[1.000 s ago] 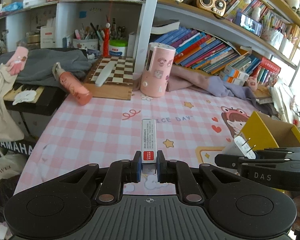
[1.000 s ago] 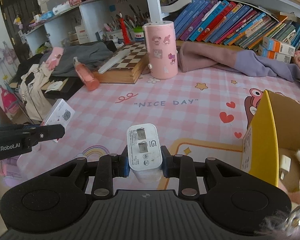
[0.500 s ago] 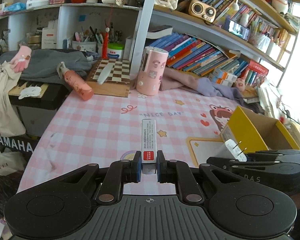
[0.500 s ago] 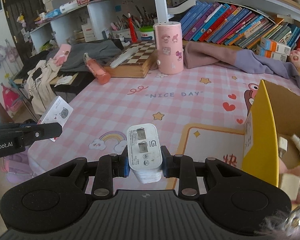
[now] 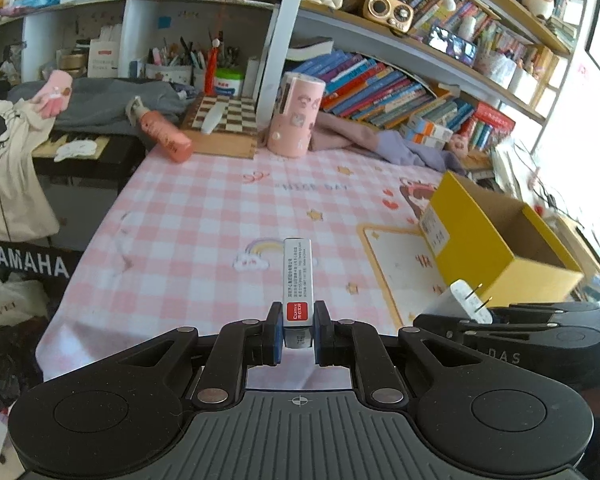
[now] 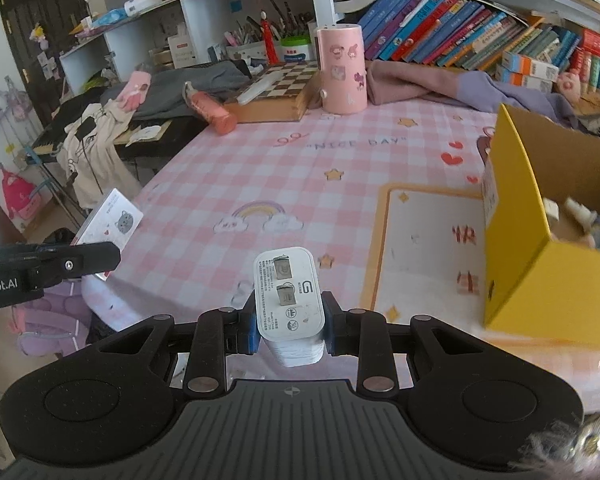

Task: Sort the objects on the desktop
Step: 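Lift the medicine box and charger and carry both over the yellow box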

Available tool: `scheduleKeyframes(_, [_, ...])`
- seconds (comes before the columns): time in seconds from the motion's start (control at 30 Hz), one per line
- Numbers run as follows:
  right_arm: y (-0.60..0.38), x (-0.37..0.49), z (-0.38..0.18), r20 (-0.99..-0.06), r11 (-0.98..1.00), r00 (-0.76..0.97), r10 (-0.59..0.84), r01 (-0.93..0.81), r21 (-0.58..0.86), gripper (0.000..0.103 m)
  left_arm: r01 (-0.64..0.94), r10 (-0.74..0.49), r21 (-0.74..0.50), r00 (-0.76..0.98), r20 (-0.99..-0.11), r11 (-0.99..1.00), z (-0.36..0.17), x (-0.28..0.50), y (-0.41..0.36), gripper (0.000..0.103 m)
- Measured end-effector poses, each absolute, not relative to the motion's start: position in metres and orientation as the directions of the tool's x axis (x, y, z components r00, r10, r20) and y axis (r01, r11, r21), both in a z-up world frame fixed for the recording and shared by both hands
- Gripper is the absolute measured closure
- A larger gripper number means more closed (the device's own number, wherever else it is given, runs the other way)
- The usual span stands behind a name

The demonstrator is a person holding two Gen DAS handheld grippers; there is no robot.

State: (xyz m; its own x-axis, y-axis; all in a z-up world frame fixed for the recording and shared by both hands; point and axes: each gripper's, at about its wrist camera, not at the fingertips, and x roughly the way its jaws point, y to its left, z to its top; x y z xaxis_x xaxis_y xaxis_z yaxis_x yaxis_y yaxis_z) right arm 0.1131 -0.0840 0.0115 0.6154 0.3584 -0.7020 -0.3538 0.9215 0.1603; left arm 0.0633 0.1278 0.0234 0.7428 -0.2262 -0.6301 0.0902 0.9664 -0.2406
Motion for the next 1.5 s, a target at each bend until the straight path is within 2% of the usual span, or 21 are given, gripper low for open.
scheduleKeyframes(0.37, [-0.091,0.060,0.004,-0.714,0.943,0.622,0.320,-0.281,0.177,0.077,0.178,-0.298,-0.248,0.713,-0.634,0.952,0.020,0.034,0.120,0.090])
scheduleKeyframes(0.93, [-0.143,0.011,0.007,-0.713,0.985,0.683,0.157,-0.055,0.163,0.077,0.460,-0.494,-0.237,0.593,-0.635,0.856,0.018,0.037,0.055,0.090])
scheduleKeyframes(1.5, [-0.192,-0.008,0.007,-0.723,0.985,0.689,0.050,0.087,0.151,0.077,0.580,-0.563,-0.220,0.519,-0.643,0.785,0.017,0.048,-0.005,0.090])
